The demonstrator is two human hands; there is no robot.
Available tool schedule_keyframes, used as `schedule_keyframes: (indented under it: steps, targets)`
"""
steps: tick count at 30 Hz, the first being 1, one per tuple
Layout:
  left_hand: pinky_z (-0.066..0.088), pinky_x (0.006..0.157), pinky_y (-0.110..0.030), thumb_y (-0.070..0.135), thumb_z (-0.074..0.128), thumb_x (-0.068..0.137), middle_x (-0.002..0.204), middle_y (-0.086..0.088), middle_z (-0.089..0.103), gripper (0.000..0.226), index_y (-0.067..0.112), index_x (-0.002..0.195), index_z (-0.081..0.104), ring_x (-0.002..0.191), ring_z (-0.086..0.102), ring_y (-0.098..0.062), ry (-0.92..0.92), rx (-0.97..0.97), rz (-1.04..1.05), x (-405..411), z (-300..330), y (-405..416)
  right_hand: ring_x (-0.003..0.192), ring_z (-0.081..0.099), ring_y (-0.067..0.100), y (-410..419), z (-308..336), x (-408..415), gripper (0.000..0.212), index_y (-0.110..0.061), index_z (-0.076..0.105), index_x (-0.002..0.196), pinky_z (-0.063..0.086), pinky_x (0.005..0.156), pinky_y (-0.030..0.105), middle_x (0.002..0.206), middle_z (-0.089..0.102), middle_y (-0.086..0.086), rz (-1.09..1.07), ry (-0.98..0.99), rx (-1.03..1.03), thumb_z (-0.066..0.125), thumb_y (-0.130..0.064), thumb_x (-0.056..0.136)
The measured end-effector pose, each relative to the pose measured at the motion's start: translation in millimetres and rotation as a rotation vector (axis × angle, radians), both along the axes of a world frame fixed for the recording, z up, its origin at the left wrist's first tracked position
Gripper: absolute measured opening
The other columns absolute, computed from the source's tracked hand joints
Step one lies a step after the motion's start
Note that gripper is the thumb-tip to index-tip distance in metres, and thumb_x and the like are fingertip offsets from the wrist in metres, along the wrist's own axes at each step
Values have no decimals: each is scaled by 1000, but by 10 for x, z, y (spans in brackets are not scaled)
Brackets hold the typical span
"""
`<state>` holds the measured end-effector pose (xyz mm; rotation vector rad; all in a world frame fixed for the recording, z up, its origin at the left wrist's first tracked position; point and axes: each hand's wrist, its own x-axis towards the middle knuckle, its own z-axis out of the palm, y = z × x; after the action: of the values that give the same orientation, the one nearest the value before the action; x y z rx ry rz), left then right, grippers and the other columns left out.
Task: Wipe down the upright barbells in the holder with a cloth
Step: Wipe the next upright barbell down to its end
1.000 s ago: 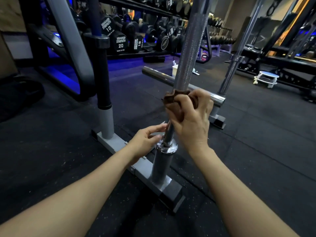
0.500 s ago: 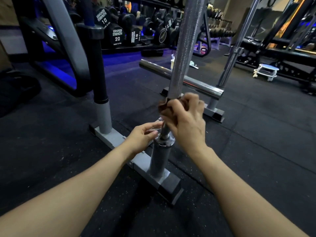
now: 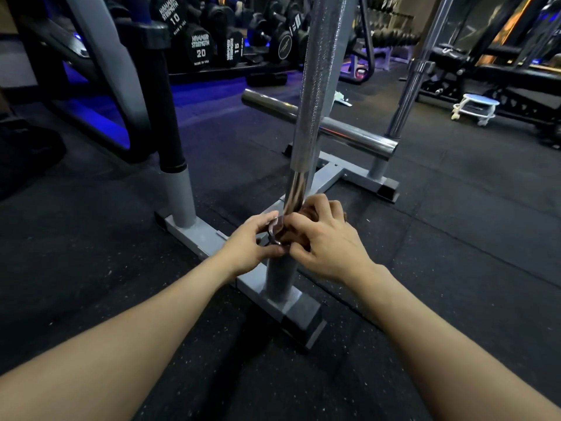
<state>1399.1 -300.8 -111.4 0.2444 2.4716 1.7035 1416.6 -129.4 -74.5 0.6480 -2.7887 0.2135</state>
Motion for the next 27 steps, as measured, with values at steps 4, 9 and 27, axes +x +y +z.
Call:
schedule_keyframes:
  steps: [4, 9, 27]
  targets:
    - [34, 102, -23, 9, 77, 75, 133, 5, 48, 72, 17, 139, 46, 121, 47, -8, 33, -8, 51, -52, -32, 12, 116, 28, 28, 62, 46, -24, 32, -34, 49, 118, 45, 75, 37, 133, 26, -2, 0, -70, 66, 51, -38, 86]
    - [33, 107, -28, 22, 81, 71, 134, 5, 51, 74, 24, 138, 49, 124, 46, -11, 48, -50, 48, -113, -62, -16, 115, 33, 29, 200, 44, -130, 36, -28, 44, 125, 46, 81, 44, 131, 33, -1, -137, -141, -61, 52, -31, 90]
    - [42, 105, -39, 21, 83, 69, 128, 4, 55, 74, 21, 136, 51, 122, 51, -11, 113, -125, 81, -125, -81, -3, 107, 44, 30, 134, 196, -51, 39, -24, 59, 117, 36, 98, 35, 119, 53, -2, -46, -391, -136, 64, -24, 78]
